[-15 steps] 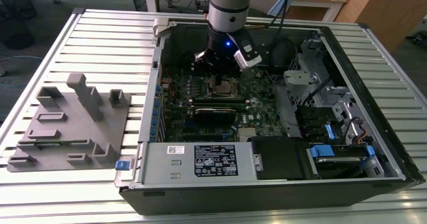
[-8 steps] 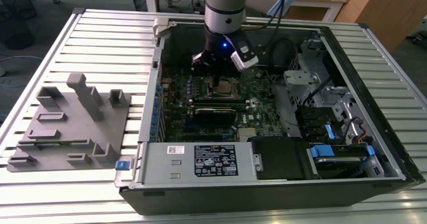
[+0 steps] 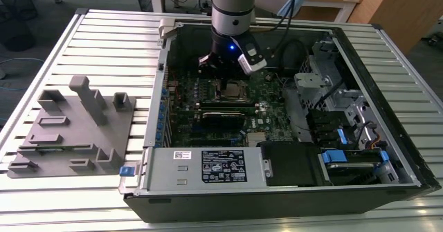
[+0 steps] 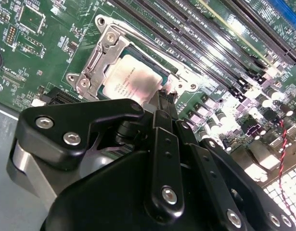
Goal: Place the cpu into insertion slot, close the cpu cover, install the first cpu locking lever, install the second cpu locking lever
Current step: 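Close the cpu cover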
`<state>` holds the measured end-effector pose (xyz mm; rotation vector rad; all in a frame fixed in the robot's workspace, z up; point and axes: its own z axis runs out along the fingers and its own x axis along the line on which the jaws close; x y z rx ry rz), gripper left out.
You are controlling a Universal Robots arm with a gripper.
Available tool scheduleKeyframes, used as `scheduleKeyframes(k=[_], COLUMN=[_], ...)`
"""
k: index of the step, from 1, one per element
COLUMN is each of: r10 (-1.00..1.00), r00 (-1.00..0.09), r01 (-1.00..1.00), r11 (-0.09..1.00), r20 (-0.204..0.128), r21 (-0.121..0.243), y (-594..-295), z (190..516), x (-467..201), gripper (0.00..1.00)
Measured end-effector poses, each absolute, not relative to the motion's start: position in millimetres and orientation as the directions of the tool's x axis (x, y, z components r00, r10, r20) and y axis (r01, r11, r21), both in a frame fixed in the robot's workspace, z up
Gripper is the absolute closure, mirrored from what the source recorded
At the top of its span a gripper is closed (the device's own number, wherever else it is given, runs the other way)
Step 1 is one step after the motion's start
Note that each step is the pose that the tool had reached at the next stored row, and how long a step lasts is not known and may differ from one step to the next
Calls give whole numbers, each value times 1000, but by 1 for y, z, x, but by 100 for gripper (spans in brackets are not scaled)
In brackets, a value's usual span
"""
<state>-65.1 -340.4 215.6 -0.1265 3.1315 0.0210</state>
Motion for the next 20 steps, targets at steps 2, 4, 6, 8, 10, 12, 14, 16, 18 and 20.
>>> scheduleKeyframes(k=[2,4,6,8,10,12,14,16,18,20], r10=[-80,-80,-80,-76,-64,-59,-59,-58,-58,-58], r00=[-997,-997,-997,-997,-998,-998,-998,-998,-998,-998], r01=[-80,-80,-80,-76,-64,-60,-59,-59,-58,-58], r11=[997,997,997,997,998,998,998,998,998,998], r20=[-8,-8,-9,-8,-8,-8,-8,-8,-8,-8], r21=[13,13,13,13,13,13,13,13,13,13], y=[-340,-340,-340,-340,-340,-340,-340,-340,-340,-340], z=[216,215,215,214,213,212,209,207,206,205], x=[-65,-65,-67,-68,-70,-70,-71,-71,-71,-71], gripper=[89,89,89,89,89,89,89,89,89,89])
